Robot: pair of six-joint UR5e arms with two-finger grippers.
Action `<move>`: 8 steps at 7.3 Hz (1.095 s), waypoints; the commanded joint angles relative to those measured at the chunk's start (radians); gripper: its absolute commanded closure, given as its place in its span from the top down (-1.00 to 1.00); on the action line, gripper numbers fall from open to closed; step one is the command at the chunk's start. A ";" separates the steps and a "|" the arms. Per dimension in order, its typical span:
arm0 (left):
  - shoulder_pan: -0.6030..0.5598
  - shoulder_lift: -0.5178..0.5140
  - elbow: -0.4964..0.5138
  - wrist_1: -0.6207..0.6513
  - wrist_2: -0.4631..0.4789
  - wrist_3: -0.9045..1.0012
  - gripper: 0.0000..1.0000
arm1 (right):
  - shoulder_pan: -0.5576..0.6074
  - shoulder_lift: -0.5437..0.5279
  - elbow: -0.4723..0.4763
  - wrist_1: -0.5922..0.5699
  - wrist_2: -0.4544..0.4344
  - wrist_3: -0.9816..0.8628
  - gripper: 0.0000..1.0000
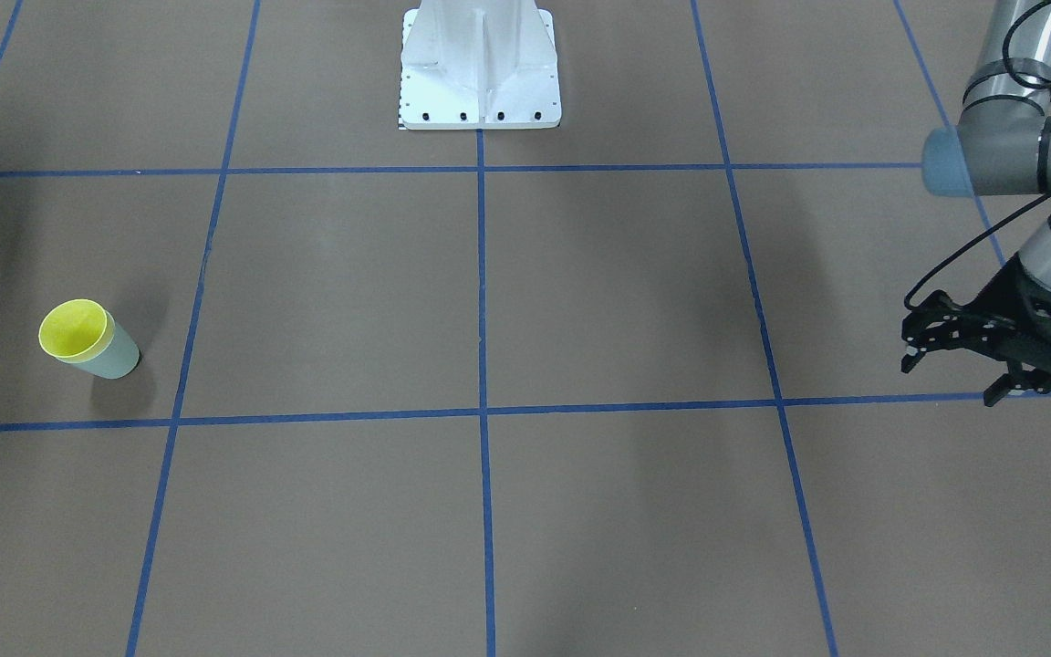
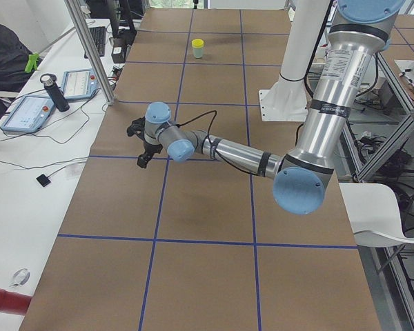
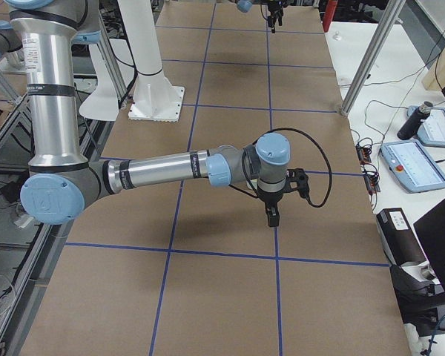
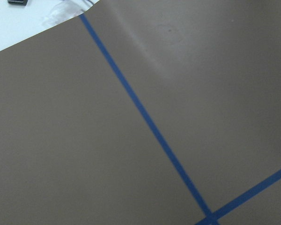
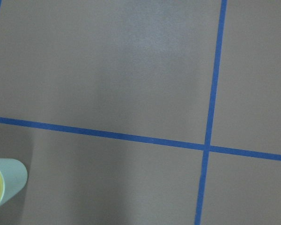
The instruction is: Transfer and stack yellow cup on green cup
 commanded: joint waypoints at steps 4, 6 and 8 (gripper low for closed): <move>-0.354 0.085 -0.053 0.420 -0.132 0.456 1.00 | 0.056 -0.061 -0.030 0.010 -0.002 -0.062 0.98; -0.421 0.093 -0.064 0.560 -0.131 0.490 1.00 | 0.090 -0.099 -0.036 0.027 -0.005 -0.056 0.98; -0.428 0.170 -0.064 0.571 -0.131 0.477 1.00 | 0.099 -0.125 -0.053 0.024 0.039 -0.055 0.98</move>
